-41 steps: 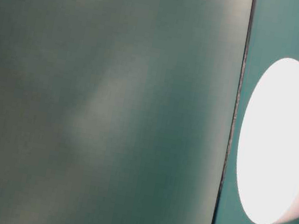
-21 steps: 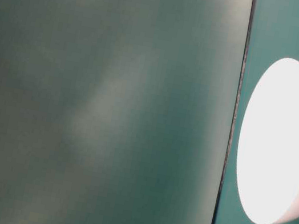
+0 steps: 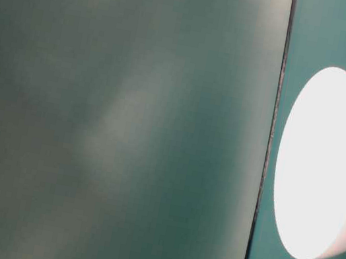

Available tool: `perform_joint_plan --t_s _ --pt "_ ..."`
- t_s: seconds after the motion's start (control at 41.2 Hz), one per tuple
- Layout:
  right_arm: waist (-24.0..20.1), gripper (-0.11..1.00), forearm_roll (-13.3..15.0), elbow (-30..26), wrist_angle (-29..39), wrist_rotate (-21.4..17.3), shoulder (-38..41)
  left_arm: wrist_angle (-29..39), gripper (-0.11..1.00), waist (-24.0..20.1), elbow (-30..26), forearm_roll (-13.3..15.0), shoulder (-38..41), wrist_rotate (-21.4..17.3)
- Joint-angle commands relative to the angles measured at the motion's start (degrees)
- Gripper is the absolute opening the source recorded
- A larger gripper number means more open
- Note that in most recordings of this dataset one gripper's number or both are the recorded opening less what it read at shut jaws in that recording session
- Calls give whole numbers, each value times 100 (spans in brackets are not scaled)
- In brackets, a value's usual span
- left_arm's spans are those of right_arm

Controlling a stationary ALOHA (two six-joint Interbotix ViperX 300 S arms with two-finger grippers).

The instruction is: Grip the spoon and scoop the red block from the bowl with right arm.

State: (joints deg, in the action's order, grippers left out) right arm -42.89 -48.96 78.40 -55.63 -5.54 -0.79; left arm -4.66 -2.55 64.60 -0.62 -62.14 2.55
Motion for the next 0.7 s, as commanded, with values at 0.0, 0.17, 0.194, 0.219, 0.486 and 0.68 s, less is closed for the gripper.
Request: perform_joint_plan --t_s 0.0,0.17,0.194,0.219,0.486,0.68 --pt "-44 33 -9 -26 -62 9 -70 -18 0 -9 -185 -9 62 9" --pt "-44 25 -9 -53 -62 97 -70 -18 0 -9 -185 -18 62 9" --pt "-44 25 -9 -62 -62 132 -70 -18 0 -9 -185 -18 62 9" --pt "-35 25 -9 -62 -62 158 -79 -18 0 -9 -185 -18 62 9" --pt "-35 25 -9 -97 -35 483 -659 -18 0 -9 -185 -18 62 0" --pt "237 25 -9 -255 475 1107 -1626 -18 0 -9 -185 -18 62 0"
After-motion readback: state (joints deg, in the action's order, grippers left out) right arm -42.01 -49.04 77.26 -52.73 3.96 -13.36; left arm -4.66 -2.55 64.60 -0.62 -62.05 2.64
